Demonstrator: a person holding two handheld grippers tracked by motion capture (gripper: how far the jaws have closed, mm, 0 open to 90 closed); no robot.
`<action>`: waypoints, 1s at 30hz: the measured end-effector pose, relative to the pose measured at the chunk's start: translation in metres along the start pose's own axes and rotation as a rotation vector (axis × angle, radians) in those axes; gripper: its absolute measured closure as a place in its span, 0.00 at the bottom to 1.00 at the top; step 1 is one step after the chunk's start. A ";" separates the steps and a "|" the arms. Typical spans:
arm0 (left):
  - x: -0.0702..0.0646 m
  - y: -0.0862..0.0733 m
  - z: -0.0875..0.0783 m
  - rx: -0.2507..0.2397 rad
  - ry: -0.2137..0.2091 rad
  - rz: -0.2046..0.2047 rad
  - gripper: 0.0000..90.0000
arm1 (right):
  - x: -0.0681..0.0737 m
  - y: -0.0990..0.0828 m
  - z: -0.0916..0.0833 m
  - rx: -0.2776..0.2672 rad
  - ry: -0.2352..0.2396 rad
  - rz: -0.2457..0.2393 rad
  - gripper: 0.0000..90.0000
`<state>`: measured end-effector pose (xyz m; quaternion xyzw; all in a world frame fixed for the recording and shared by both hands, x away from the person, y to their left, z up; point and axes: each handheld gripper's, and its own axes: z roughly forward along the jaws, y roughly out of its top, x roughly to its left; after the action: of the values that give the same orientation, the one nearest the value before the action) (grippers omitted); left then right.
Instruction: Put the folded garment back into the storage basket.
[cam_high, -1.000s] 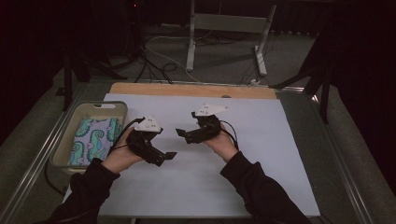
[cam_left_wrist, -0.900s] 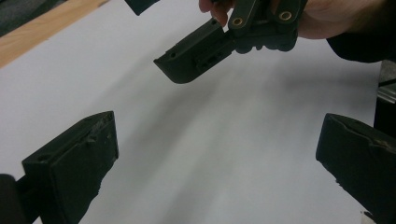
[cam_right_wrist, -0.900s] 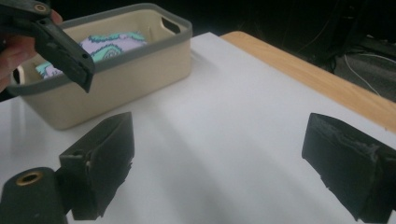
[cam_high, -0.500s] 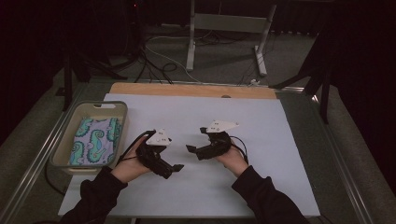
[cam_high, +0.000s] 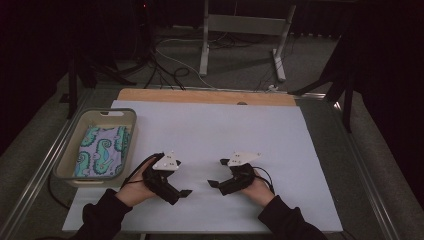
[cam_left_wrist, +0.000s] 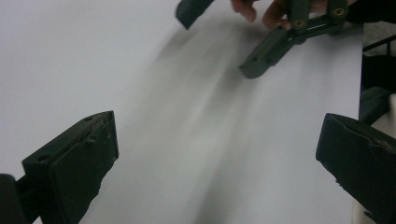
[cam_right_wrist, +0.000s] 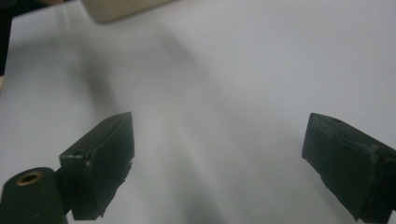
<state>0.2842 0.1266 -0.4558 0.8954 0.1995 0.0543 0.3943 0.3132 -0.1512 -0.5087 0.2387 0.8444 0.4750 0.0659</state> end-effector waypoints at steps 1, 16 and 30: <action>0.000 -0.002 0.000 0.000 -0.004 -0.002 0.00 | 0.001 -0.002 -0.001 0.001 0.004 0.005 0.10; -0.008 -0.023 0.000 0.019 0.001 0.004 0.00 | 0.009 -0.022 -0.018 0.041 0.014 -0.042 0.10; -0.009 -0.046 -0.009 0.038 0.010 -0.006 0.00 | 0.008 -0.046 -0.058 0.064 0.006 -0.037 0.10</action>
<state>0.2590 0.1574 -0.4822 0.9018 0.2052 0.0538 0.3766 0.2712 -0.2124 -0.5151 0.2234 0.8636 0.4474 0.0645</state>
